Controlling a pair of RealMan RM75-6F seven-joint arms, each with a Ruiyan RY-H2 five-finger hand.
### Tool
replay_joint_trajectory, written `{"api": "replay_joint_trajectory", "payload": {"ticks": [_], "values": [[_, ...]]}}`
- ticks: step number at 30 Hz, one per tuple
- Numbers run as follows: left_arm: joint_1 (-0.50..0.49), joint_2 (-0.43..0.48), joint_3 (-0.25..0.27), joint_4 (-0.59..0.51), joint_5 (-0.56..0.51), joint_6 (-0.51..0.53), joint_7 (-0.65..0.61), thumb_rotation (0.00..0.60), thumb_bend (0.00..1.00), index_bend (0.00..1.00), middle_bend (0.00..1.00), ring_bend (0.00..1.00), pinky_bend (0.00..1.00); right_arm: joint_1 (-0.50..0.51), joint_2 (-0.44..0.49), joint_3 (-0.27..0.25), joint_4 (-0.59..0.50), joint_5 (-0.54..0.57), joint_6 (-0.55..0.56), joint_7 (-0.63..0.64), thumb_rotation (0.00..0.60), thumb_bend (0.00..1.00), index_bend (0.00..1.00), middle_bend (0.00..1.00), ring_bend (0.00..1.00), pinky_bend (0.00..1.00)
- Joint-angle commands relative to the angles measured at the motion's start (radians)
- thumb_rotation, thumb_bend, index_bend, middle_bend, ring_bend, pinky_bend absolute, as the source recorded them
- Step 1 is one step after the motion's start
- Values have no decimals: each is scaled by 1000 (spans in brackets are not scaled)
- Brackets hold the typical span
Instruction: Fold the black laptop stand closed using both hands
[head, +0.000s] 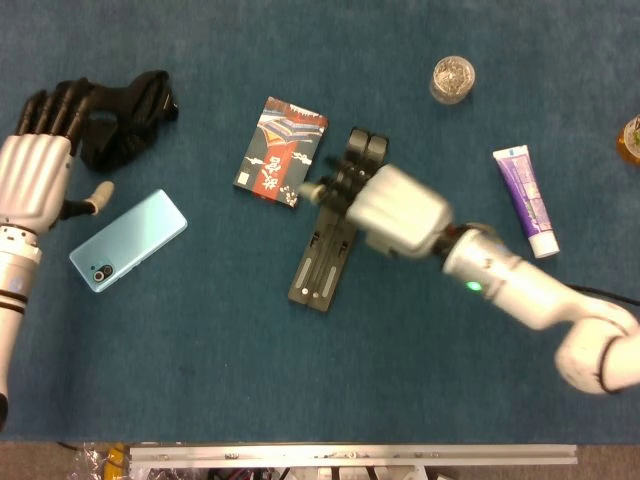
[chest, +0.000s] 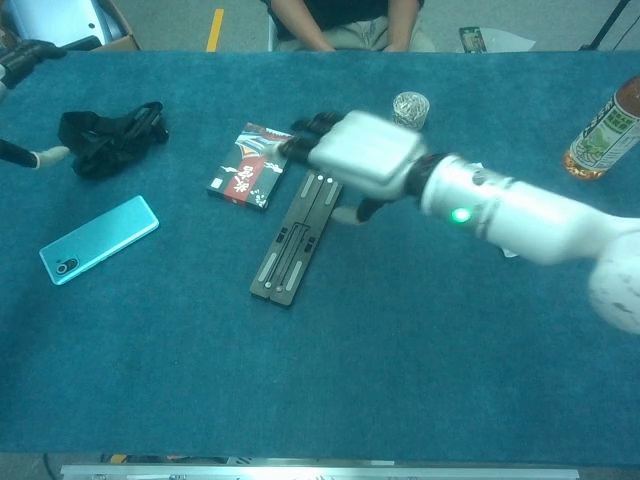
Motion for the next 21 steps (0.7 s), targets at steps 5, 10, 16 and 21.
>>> {"api": "replay_joint_trajectory", "payload": {"ticks": [5,10,16,21], "values": [[42,-35,31,93,86,100,22,600,256,0,0,0,12,-191,189,-33,-212,90,213,-70,600,251,39,220,27,117],[79,-27,59,121,124,154,43,600,257,0,0,0,12,-286,285,-71,-269,95,309,-73,600,250,55,230,27,116],[130,14,79,102,137,205,44,600,257,0,0,0,12,-401,354,-108,-264,48,430,-25,600,250,56,232,28,117],[173,44,83,58,133,251,67,600,257,0,0,0,12,-477,376,-119,-246,-6,517,5,600,250,55,232,28,116]]}}
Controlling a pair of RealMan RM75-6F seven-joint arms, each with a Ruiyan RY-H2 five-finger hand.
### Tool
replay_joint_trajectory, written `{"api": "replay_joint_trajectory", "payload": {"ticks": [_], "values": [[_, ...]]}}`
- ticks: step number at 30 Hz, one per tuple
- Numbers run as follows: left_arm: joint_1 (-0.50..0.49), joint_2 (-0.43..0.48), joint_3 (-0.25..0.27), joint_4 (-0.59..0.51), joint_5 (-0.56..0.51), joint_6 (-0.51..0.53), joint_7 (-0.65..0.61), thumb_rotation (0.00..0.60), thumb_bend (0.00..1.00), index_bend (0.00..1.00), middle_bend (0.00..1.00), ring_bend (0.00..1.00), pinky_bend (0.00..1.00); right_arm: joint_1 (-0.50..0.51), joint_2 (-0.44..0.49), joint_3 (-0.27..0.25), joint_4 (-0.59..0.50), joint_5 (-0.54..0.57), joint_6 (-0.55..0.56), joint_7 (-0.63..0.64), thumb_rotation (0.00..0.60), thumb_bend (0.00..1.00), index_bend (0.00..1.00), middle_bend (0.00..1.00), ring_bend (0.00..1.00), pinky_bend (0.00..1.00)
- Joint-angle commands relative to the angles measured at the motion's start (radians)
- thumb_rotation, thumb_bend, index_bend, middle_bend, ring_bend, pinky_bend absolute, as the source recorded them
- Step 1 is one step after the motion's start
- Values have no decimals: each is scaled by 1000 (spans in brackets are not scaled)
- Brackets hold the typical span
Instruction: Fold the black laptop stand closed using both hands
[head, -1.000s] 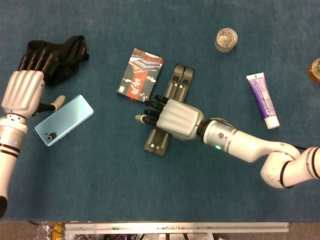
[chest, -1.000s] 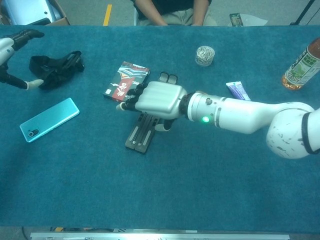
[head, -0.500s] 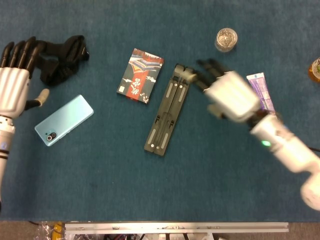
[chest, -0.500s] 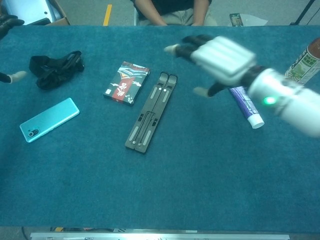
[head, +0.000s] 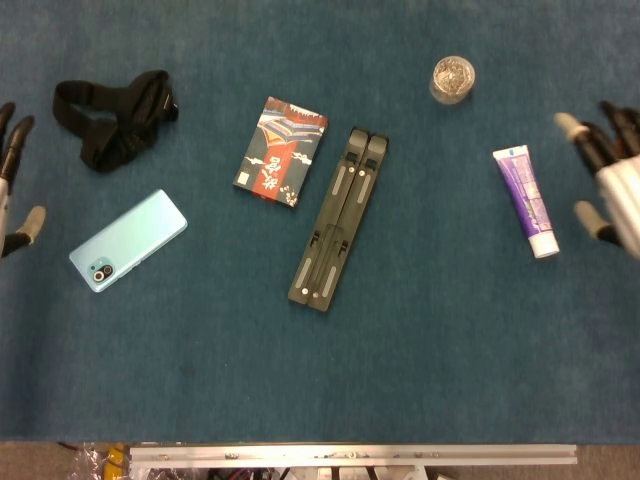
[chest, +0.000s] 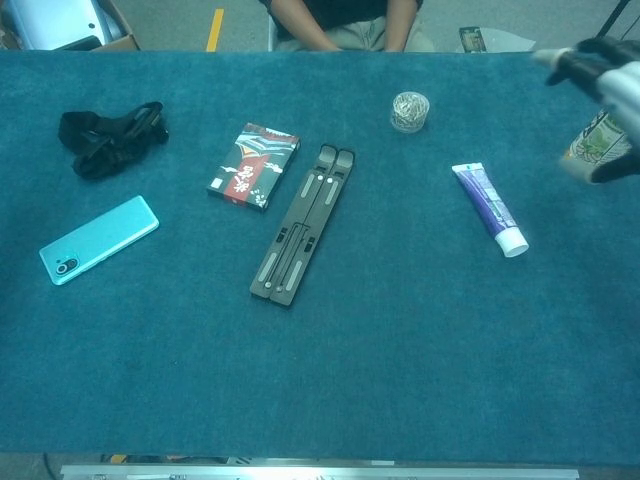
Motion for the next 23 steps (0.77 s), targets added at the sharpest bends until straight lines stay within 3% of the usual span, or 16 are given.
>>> {"api": "replay_joint_trajectory", "payload": {"ticks": [1,11,23], "values": [[25,23,5,-35,-10,17,21,600,257,0,0,0,12,-53,21,-13,13,-43,58,22,600,250,55,232,28,116],[82,90,12,-148,-59,25,70,600,257,0,0,0,12,-150,49,-18,44,-76,108,66,600,250,56,232,28,116],[106,90,10,-163,-56,28,75,600,256,0,0,0,12,-196,65,8,46,-109,112,95,600,251,56,232,28,116]]}}
